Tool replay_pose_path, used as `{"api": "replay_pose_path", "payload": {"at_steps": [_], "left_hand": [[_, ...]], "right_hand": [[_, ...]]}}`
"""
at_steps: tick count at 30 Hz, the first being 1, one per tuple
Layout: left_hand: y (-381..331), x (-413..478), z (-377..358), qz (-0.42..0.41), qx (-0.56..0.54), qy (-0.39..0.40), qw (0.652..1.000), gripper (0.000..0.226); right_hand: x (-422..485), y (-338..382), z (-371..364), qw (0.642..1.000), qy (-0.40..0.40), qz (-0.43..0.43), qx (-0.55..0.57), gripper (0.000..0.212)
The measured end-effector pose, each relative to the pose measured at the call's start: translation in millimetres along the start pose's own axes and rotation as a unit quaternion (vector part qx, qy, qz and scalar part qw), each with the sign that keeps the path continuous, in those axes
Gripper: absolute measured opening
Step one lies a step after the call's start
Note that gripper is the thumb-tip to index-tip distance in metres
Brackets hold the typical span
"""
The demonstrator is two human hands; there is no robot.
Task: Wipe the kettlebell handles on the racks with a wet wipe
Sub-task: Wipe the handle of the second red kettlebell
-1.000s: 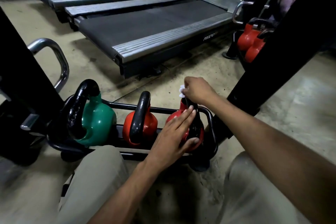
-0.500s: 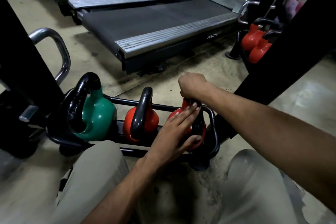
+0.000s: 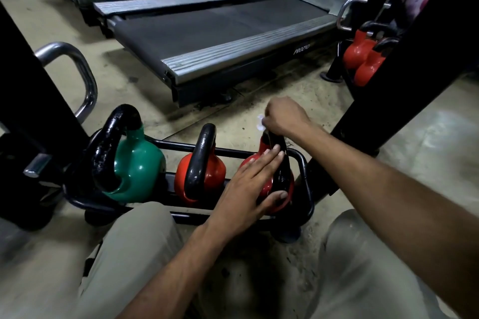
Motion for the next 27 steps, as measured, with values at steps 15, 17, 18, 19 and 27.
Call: {"api": "replay_pose_path", "payload": {"at_steps": [15, 17, 18, 19, 27], "left_hand": [[-5, -10, 0, 0.003, 0.050, -0.001, 0.999, 0.076], [-2, -10, 1, 0.005, 0.057, -0.007, 0.998, 0.071], [-2, -9, 1, 0.007, 0.059, -0.007, 0.998, 0.070], [-2, -10, 1, 0.009, 0.061, -0.007, 0.998, 0.070], [-8, -19, 2, -0.014, 0.049, -0.019, 0.999, 0.069]], "right_hand": [[-68, -6, -37, 0.898, -0.114, -0.168, 0.391, 0.020], [-61, 2, -27, 0.982, -0.097, -0.038, 0.156, 0.024], [-54, 5, -21, 0.996, -0.063, 0.010, 0.066, 0.020], [-49, 9, -14, 0.998, -0.025, 0.053, -0.007, 0.012], [-69, -7, -2, 0.988, -0.084, 0.122, -0.035, 0.013]]}}
Point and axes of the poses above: each hand's wrist, its own x-axis towards the middle knuckle, its own z-axis out of the back of the hand, y = z × x, the point moved 2 cm from there along x, towards the middle knuckle, and after that the axes turned 14 degrees about -x, right-handed, at the moved point
